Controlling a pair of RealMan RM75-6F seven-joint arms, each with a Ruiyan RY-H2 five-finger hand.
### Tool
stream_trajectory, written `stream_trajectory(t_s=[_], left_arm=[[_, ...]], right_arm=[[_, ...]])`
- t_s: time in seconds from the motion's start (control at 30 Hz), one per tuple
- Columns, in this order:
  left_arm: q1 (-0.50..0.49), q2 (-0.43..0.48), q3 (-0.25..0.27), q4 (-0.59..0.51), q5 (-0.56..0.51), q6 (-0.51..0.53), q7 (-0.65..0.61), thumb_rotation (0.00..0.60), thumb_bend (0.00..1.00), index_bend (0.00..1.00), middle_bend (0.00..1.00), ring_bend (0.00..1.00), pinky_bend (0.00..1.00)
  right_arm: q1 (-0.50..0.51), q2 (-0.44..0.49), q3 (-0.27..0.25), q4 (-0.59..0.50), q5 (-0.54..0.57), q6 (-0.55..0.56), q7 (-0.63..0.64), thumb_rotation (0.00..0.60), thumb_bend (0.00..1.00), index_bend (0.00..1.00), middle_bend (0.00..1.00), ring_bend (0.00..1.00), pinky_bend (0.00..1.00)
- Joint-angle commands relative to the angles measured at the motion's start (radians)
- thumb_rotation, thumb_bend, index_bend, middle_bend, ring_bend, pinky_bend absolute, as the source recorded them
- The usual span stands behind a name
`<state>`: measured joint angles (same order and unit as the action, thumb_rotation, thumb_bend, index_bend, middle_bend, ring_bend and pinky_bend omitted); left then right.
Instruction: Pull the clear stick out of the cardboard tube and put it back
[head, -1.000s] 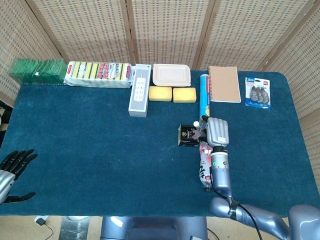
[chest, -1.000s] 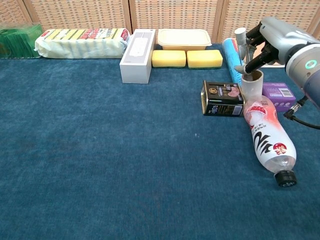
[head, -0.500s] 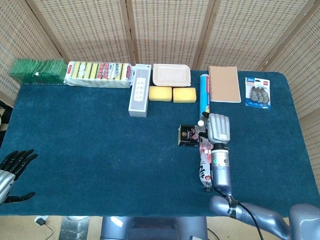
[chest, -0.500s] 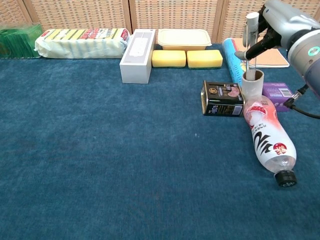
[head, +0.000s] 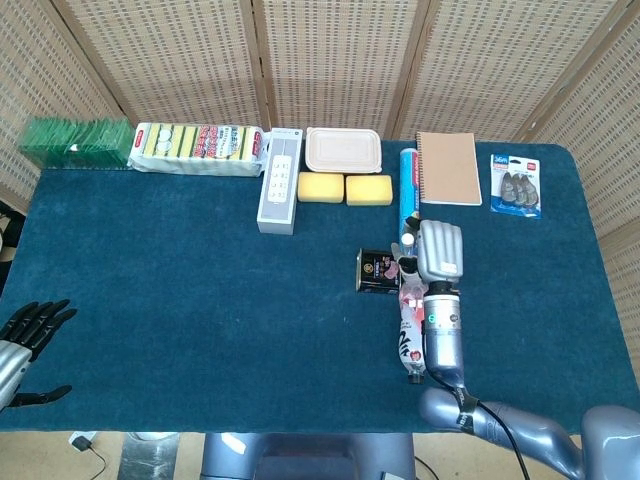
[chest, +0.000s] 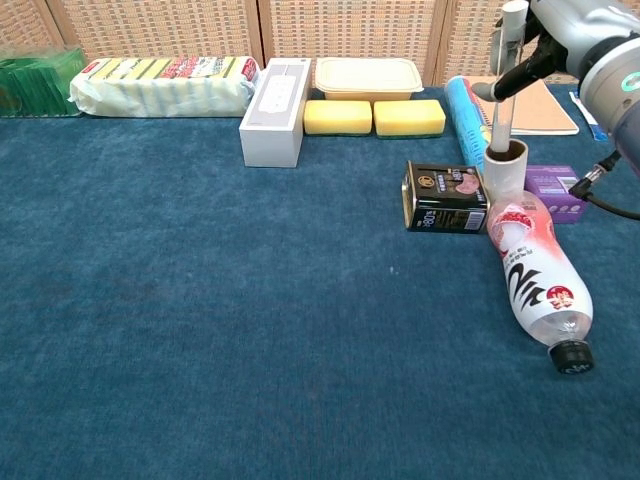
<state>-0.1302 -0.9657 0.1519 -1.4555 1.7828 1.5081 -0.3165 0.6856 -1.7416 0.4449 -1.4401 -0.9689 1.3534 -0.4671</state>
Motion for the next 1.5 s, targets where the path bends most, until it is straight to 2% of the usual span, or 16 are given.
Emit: stream_trajectory(t_s=[0.03, 0.5, 0.9, 1.5], left_arm=[[0.000, 0.000, 0.000, 0.000, 0.001, 0.001, 0.000, 0.550, 0.08, 0.03, 0.04, 0.00, 0.00], [0.003, 0.001, 0.000, 0.007, 0.002, 0.010, -0.011, 0.549, 0.08, 0.03, 0.04, 0.00, 0.00], [0.005, 0.001, 0.001, 0.012, 0.007, 0.017, -0.017, 0.549, 0.08, 0.03, 0.04, 0.00, 0.00], [0.013, 0.000, 0.006, 0.023, 0.025, 0.043, -0.023, 0.552, 0.08, 0.03, 0.04, 0.00, 0.00]], right_arm=[[0.002, 0.000, 0.004, -0.003, -0.003, 0.003, 0.005, 0.600, 0.41, 0.70, 0.81, 1.00, 1.00], [0.032, -0.013, 0.025, 0.001, -0.044, 0.032, 0.011, 0.600, 0.43, 0.76, 0.86, 1.00, 1.00], [0.034, 0.008, 0.030, -0.010, -0.062, 0.051, -0.005, 0.600, 0.43, 0.77, 0.87, 1.00, 1.00], [-0.005, 0.107, 0.020, -0.158, -0.058, 0.089, -0.081, 0.600, 0.43, 0.78, 0.88, 1.00, 1.00]])
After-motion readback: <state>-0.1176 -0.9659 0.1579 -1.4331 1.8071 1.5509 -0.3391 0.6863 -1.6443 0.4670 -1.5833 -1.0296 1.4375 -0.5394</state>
